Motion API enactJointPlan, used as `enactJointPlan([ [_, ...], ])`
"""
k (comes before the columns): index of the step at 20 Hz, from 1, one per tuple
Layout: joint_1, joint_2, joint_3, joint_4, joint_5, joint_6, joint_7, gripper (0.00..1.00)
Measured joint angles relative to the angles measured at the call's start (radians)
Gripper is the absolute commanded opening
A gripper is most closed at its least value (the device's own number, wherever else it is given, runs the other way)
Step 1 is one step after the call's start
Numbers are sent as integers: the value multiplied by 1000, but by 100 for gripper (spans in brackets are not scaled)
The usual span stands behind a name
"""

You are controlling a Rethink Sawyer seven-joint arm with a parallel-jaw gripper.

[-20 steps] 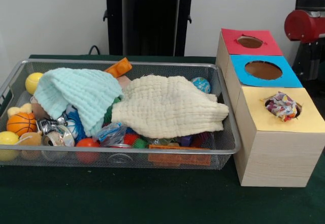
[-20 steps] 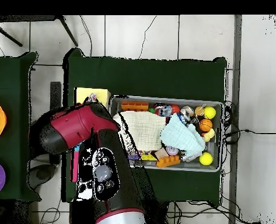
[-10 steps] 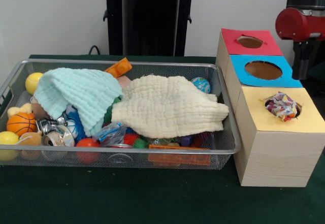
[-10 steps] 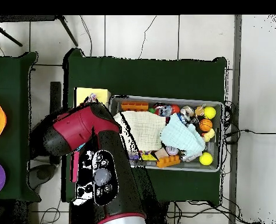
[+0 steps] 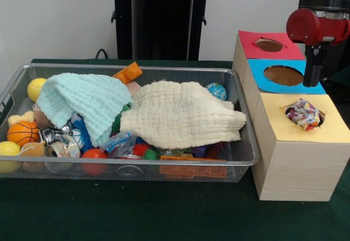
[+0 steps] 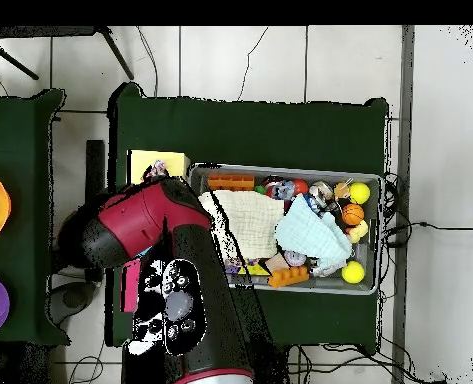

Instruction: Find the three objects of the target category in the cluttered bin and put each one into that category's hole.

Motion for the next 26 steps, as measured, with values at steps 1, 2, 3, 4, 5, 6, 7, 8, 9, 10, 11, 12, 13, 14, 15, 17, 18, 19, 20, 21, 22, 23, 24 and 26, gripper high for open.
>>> enactJointPlan([
  [1, 0, 0, -2, 0, -1, 0, 0, 0],
  [2, 0, 0, -4, 0, -2, 0, 0, 0],
  [3, 0, 0, -6, 0, -2, 0, 0, 0],
  [4, 0, 0, -8, 0, -3, 0, 0, 0],
  [5, 0, 1, -11, 0, -5, 0, 0, 0],
  [6, 0, 2, -12, 0, -5, 0, 0, 0],
  [7, 0, 3, -13, 0, -5, 0, 0, 0],
  [8, 0, 7, -16, -1, -5, -2, 0, 0],
  [9, 0, 11, -19, -3, -5, -4, 0, 0],
  [10, 0, 17, -22, -5, -5, -6, 0, 0],
  [11, 0, 22, -24, -7, -5, -8, 0, 0],
  [12, 0, 29, -28, -10, -5, -11, 0, 0],
  [13, 0, 33, -30, -11, -5, -12, 0, 0],
  [14, 0, 37, -32, -12, -5, -14, 0, 0],
  [15, 0, 41, -34, -13, -5, -17, 0, 0],
  [17, 3, 55, -44, -16, -5, -22, 0, 0],
  [18, 5, 61, -49, -17, -5, -24, 0, 0],
  [19, 8, 67, -55, -19, -5, -25, 0, 0],
  [20, 11, 73, -61, -21, -5, -26, 0, 0],
  [21, 14, 78, -66, -22, -5, -26, 0, 0],
  [22, 18, 83, -71, -24, -5, -26, 0, 0],
  [23, 20, 85, -74, -25, -5, -26, 0, 0],
  [24, 25, 89, -77, -26, -5, -26, 0, 0],
  [26, 28, 90, -79, -26, -5, -26, 0, 0],
])
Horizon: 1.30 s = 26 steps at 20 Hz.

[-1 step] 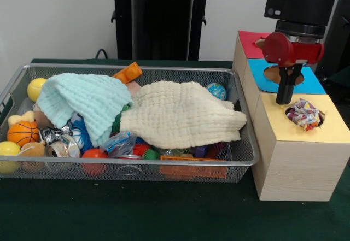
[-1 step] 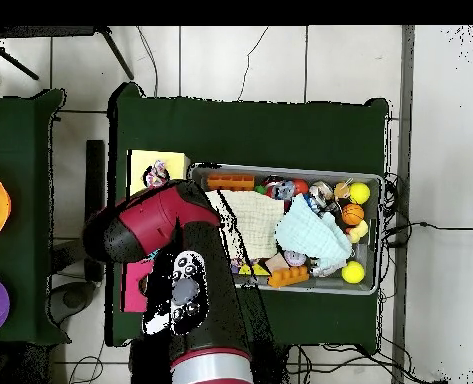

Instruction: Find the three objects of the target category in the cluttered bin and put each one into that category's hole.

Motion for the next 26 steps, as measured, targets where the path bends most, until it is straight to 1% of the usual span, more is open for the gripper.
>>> enactJointPlan([
  [19, 31, -4, -6, -22, 0, 0, 0, 0],
  [26, 31, -27, -6, -26, 1, 0, 0, 0],
])
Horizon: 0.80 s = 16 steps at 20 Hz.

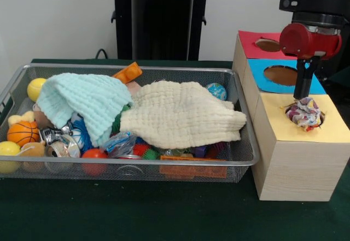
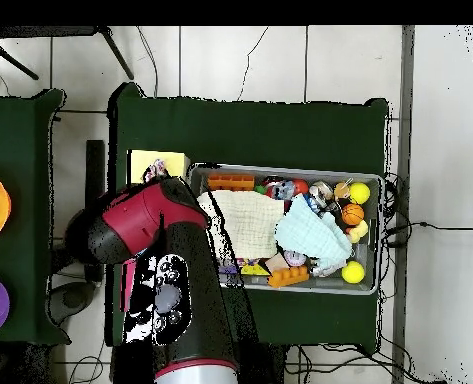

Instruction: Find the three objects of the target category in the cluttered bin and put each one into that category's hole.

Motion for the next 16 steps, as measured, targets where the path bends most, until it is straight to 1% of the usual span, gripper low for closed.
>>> enactJointPlan([
  [8, -1, -27, 0, -14, 3, 15, 0, 0],
  [16, -4, -35, 0, -24, 3, 30, 0, 0],
])
